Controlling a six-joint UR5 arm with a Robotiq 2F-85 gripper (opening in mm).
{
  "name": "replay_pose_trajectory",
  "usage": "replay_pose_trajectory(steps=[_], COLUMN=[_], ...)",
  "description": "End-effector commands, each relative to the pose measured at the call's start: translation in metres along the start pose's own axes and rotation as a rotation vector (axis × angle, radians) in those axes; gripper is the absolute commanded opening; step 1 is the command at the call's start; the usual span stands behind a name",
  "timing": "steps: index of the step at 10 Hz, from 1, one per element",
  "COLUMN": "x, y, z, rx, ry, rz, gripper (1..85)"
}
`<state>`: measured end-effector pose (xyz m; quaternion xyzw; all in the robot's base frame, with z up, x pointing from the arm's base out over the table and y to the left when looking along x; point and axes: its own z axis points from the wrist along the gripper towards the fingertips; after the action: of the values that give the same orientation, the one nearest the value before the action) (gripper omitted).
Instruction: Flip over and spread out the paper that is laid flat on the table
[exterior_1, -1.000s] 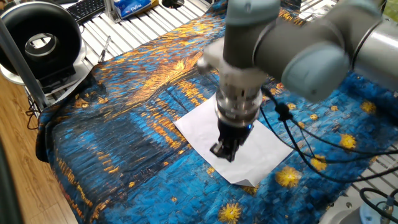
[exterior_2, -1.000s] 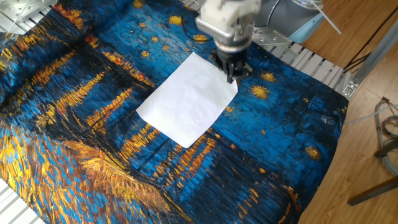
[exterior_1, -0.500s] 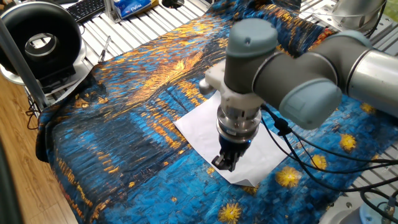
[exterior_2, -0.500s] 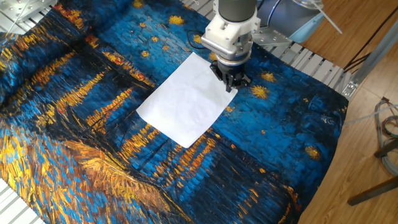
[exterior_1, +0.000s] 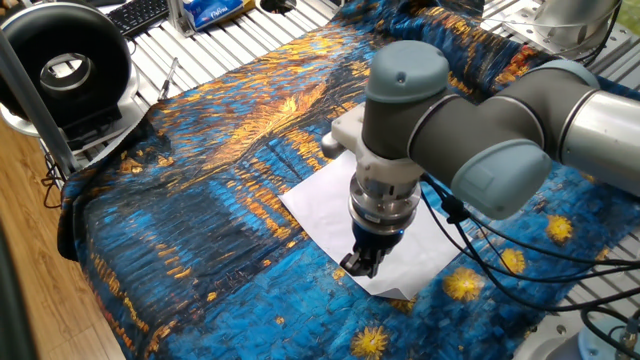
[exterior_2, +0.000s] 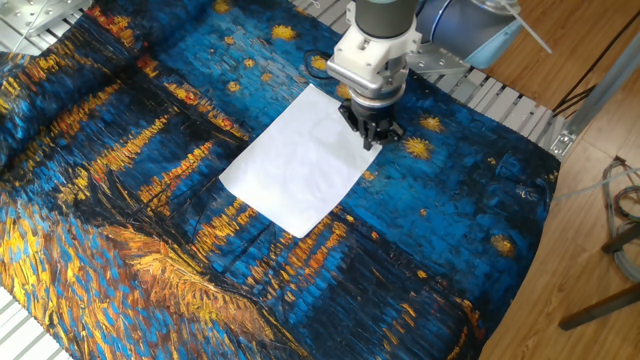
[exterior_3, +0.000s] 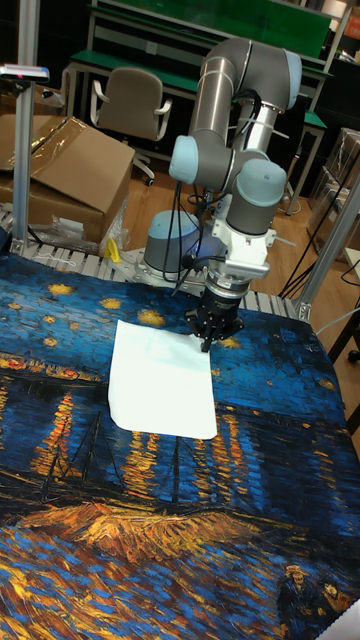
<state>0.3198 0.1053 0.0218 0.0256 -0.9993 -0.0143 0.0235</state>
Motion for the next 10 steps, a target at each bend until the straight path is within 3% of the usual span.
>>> replay_pose_trajectory(steps=[1, 10], x=[-0.0047, -0.0074], y=[0.0032, -0.0002], z=[-0.0005, -0.0001], rx=[-0.013, 0.000], ry=[-0.018, -0.029], rz=[0.007, 0.005], gripper=[1.0, 1.0])
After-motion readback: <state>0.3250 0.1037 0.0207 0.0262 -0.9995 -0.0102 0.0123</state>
